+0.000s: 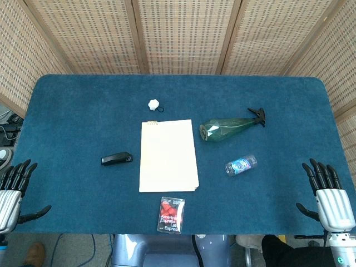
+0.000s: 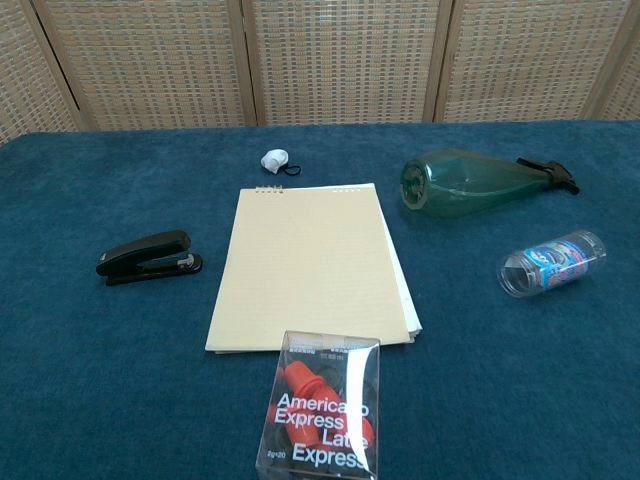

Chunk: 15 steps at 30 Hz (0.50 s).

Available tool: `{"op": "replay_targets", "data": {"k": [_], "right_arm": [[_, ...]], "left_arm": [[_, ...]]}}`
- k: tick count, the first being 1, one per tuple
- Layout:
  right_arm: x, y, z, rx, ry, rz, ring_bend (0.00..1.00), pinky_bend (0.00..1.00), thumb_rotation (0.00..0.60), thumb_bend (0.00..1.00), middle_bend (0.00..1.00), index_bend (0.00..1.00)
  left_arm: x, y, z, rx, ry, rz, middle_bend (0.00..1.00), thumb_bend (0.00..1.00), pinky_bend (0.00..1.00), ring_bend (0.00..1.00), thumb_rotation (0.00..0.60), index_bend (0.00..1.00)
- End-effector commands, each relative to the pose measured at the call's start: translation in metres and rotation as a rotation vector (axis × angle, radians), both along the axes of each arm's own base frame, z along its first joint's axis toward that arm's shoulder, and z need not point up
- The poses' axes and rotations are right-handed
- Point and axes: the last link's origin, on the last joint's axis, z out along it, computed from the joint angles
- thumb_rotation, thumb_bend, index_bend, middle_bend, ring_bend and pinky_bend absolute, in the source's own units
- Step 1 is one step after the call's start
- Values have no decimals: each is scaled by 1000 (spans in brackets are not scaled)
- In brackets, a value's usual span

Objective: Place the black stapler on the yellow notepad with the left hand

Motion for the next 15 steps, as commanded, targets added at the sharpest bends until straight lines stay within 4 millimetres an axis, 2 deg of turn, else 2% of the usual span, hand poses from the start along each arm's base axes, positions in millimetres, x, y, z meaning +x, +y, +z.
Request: {"op": "replay_targets", "data": {"k": [1,11,15], "right_arm": [[0,0,0,-1,1,0,0,0,600,0,0,0],[0,0,0,5,5,-6,0,0,600,0,0,0],[0,-1,-1,10,2,-12,0,0,600,0,0,0]], "left_arm": [[0,0,0,1,0,1,0,0,0,0,600,0],[0,1,-2,-10,3,1,0,0,0,0,600,0],[5,12,-8,-55,22,-22,0,0,0,0,600,0]]}}
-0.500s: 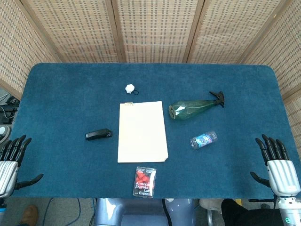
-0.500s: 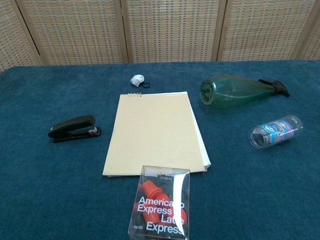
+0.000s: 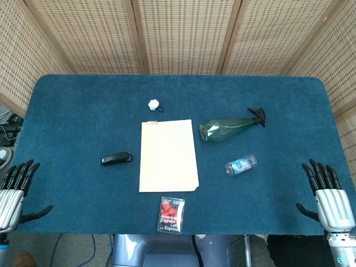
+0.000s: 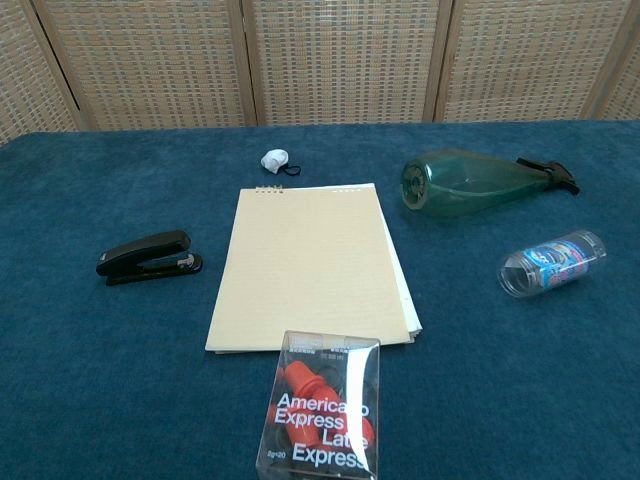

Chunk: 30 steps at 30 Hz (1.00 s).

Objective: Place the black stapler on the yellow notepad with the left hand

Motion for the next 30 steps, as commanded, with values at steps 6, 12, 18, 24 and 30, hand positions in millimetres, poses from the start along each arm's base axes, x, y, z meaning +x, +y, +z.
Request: {"op": "replay_targets", "data": {"k": [6,12,18,24,30], "right_arm": [[-5,-7,0,2,2,-31,0,0,600,0,0,0],[-13,-13,1,1,-5,-71,0,0,600,0,0,0],[-18,-15,1,6,-2,-90,0,0,600,0,0,0],[-21,-17,-2,17,5,-103,0,0,600,0,0,0],[-21,-17,-3,20,5,-104,0,0,600,0,0,0]], "left_arm": [[15,70,-24,-64,-38,-38,0,0,7,0,600,0],[14,147,-71,-173,-43,31,0,41,159,64,600,73],[12,177,-111,-247,13,54,52,122,258,159,600,149],[18,184,-134,-288,54,43,83,191,267,177,600,186],[25,188,-152,-311,105,23,150,220,329,237,600,267]]}}
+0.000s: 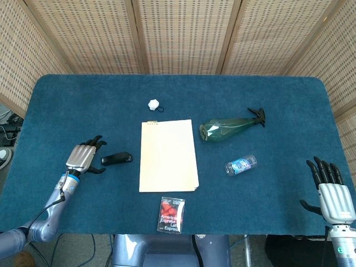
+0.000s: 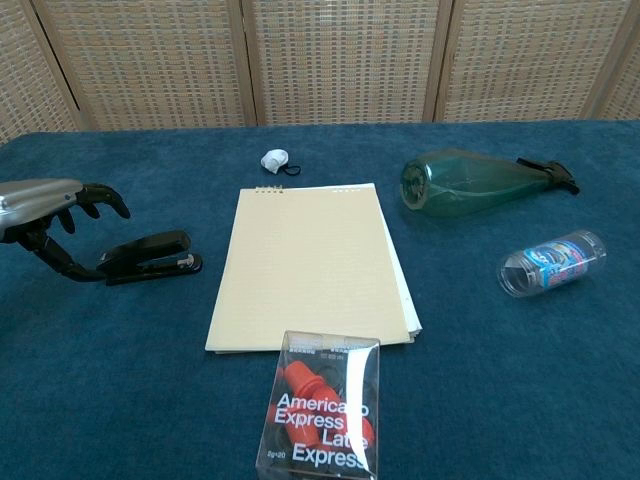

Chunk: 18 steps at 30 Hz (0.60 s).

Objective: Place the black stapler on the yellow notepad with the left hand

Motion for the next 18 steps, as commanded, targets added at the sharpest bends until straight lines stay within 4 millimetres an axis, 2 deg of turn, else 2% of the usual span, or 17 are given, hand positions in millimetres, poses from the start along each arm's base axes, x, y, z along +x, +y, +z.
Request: {"op": "replay_targets", "data": {"k": [1,4,8,12,18], "right_arm": [[0,0,0,0,0,-1,0,0,600,0,0,0],[0,1,0,1,-1,-1,0,0,600,0,0,0],[0,1,0,2,-9,0,0,0,600,0,0,0],[-1,1,1,2,-11,-2,0,0,600,0,0,0],[-2,0,1,4,-14,-7,0,0,600,0,0,0]], "left_arm": [[4,0,-8,-9,18,-15,167,248,339,254,600,289],[7,0,-15,4,27,-28,180,304,346,268,600,308],[9,0,-25,10,43,-29,181,305,347,268,600,302],[14,2,-32,33,39,-28,190,352,355,273,600,328],[17,2,-43,55,56,-24,203,352,385,302,600,341]]}}
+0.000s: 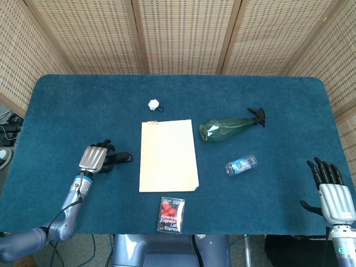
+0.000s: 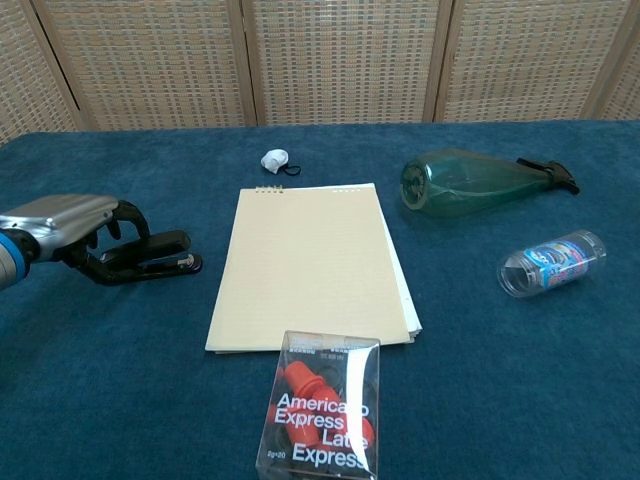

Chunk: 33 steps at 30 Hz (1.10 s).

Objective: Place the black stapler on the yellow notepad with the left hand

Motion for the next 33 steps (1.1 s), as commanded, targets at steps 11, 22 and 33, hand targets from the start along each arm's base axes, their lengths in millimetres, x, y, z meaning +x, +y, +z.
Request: {"op": "replay_targets", "data": {"k": [11,22,33], "right_arm": [[-1,0,-1,3,0,-3,0,0,600,0,0,0],[-2,-1,-1,5,-3,-6,0,0,600,0,0,0],[-2,0,-1,4,-5,-7,0,0,600,0,0,0]], "left_arm": [[6,1,-13,4,0,15,227,385,426,338,600,364],[8,0,-17,13,1,8,365,455,551,467,600,558],[15,2,5,57,-26,-39,407,462,579,502,600,608]]}}
